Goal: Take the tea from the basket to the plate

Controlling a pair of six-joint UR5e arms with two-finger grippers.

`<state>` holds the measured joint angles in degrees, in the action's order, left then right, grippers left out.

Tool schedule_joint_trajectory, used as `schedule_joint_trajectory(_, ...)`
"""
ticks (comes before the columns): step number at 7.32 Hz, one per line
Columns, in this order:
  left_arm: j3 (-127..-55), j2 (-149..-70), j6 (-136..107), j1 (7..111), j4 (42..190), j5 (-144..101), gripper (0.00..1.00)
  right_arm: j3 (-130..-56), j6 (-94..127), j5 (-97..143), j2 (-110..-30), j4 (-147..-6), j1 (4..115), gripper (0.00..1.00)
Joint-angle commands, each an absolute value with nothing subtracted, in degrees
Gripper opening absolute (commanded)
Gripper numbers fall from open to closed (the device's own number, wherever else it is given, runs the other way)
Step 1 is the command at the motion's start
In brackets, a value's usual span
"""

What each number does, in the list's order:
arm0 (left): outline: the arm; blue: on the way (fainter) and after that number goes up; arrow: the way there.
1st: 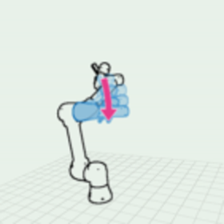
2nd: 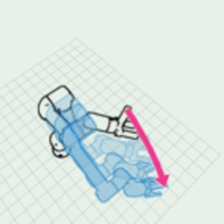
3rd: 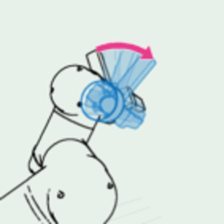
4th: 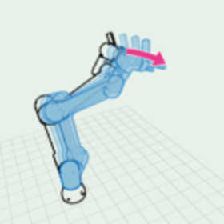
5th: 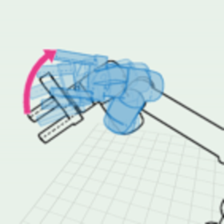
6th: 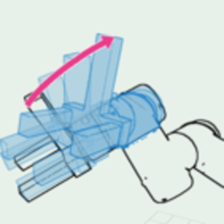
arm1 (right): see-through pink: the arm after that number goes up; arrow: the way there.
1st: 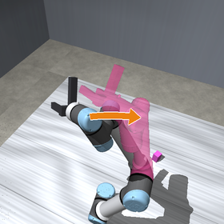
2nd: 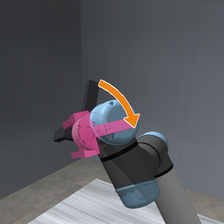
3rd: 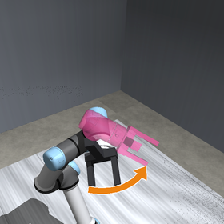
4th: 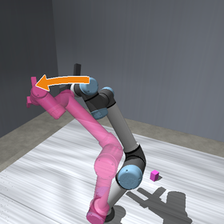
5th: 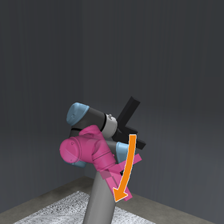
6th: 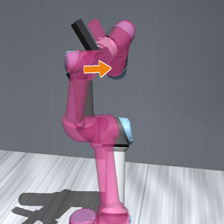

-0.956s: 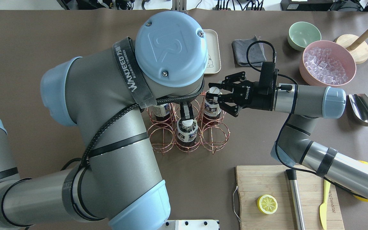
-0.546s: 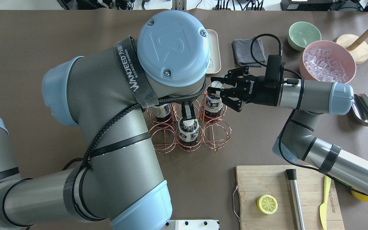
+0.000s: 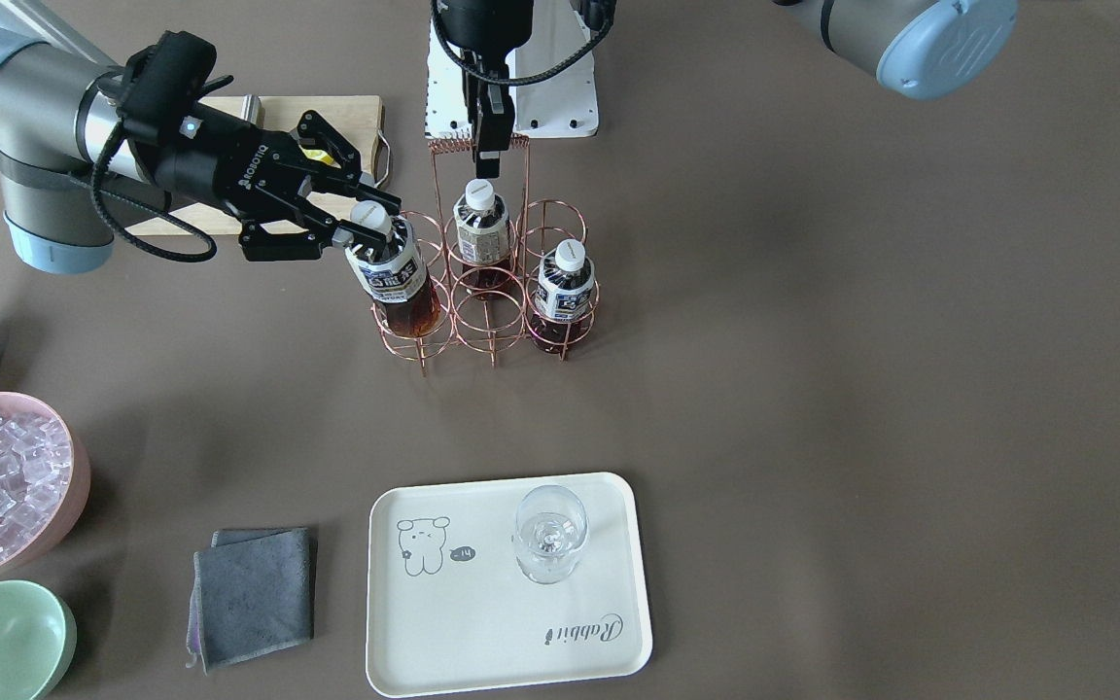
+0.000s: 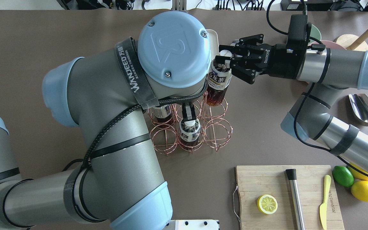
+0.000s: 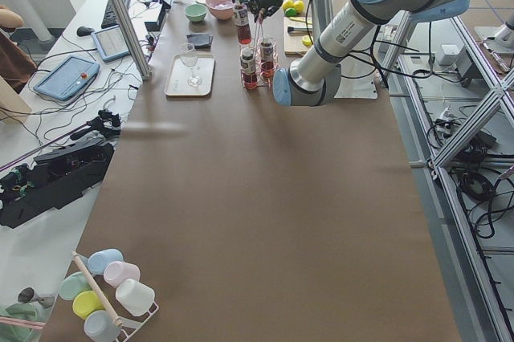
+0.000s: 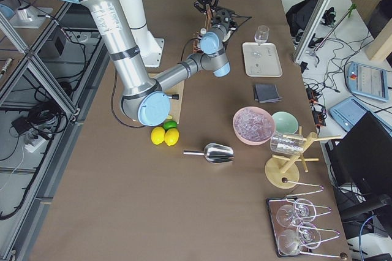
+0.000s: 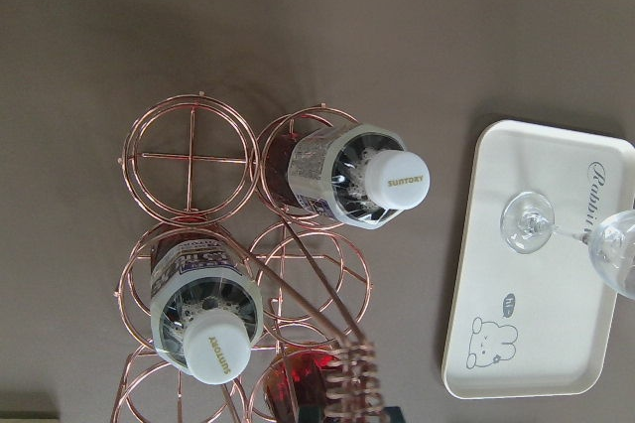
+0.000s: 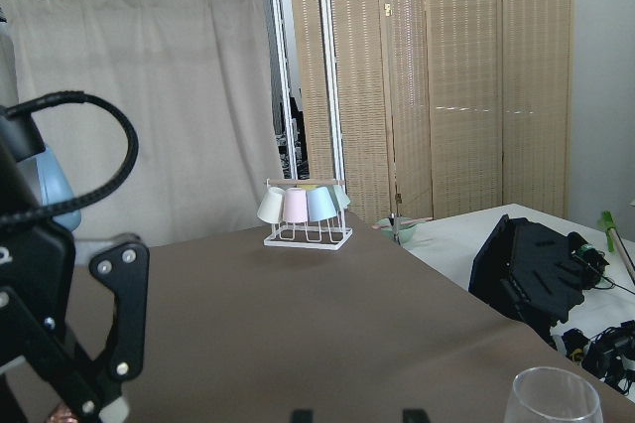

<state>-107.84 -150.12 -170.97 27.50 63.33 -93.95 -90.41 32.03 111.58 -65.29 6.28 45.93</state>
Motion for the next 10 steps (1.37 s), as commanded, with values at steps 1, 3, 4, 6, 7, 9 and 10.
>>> schedule_joint_trajectory(1,-107.84,-150.03,-171.03,27.33,63.19,-93.96,0.00,-95.18,37.08,116.70,-62.86,0.19,54.63,0.00)
schedule_joint_trajectory(3,-108.02,-149.77,-170.95,27.60,63.11,-93.95,0.00,-93.70,36.13,116.29,-61.97,-1.31,57.12,0.00)
schedule_joint_trajectory(4,-108.97,-149.85,-170.51,27.95,61.80,-94.04,0.00,-90.21,33.34,114.97,-60.57,-1.32,57.13,0.00)
schedule_joint_trajectory(6,-111.52,-149.68,-169.02,31.18,59.51,-94.57,0.00,-80.82,28.15,109.98,-56.71,-0.71,56.87,0.00)
schedule_joint_trajectory(7,-113.53,-149.42,-167.10,32.07,56.98,-95.18,0.00,-76.33,26.91,107.08,-54.95,-0.44,56.17,0.00)
schedule_joint_trajectory(9,-115.74,-146.01,-164.11,38.72,56.07,-99.90,0.00,-67.54,26.02,96.91,-51.61,3.67,51.62,0.00)
schedule_joint_trajectory(10,-116.88,-143.03,-161.66,43.11,56.25,-102.72,0.00,-64.98,26.02,92.42,-50.29,4.21,49.42,0.00)
